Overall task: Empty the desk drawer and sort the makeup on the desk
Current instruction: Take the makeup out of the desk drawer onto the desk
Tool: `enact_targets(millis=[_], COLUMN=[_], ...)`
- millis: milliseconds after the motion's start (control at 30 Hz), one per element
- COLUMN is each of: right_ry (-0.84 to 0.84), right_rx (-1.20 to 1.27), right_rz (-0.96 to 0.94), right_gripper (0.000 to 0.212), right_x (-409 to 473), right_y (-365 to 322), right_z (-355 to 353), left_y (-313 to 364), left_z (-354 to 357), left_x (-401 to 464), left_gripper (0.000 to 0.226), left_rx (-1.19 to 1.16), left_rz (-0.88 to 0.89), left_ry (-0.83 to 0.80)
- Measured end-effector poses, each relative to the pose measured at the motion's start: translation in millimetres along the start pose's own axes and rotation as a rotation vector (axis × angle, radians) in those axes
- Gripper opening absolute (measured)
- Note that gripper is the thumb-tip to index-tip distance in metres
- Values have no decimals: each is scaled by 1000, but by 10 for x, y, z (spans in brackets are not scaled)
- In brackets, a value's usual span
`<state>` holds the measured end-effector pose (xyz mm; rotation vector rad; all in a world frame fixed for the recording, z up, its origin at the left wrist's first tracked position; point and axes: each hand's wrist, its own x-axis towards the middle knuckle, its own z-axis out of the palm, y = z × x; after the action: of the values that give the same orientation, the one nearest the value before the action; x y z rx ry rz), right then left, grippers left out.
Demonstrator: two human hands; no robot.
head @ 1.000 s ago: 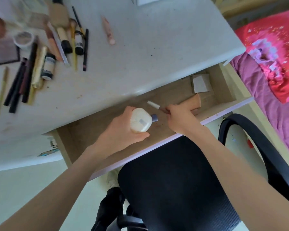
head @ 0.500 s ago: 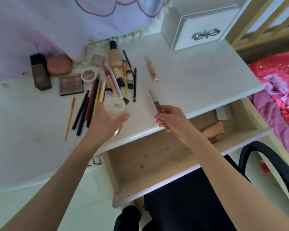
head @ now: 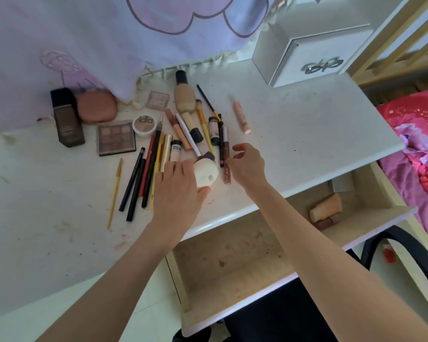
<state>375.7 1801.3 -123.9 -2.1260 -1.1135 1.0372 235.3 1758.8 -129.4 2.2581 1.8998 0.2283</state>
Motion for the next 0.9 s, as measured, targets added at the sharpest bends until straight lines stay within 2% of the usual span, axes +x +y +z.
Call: enact_targets(millis=[167, 333, 467, 800, 900], right_ry=[-29, 54, -24, -68, -123], right_rx=[-72, -525, -742, -867, -867], right_rz=[-122, -292, -418, -448, -502], right_gripper=[36, 42, 49, 53, 53], right_x=[-51, -221, -326, -408, -472], right_y=[98, 380, 666, 764, 853], right_z=[-6, -55, -39, -80, -199], left_y=[-32, -47, -66, 5, 160], left_z=[66, 91, 97, 111, 148], left_x=[-87, -242, -282, -377, -469], left_gripper=[64, 67, 67, 45, 39], left_rx=[42, 35, 103, 52, -44], left_rz=[47, 44, 52, 70, 190], left_ry=[135, 146, 98, 115, 163])
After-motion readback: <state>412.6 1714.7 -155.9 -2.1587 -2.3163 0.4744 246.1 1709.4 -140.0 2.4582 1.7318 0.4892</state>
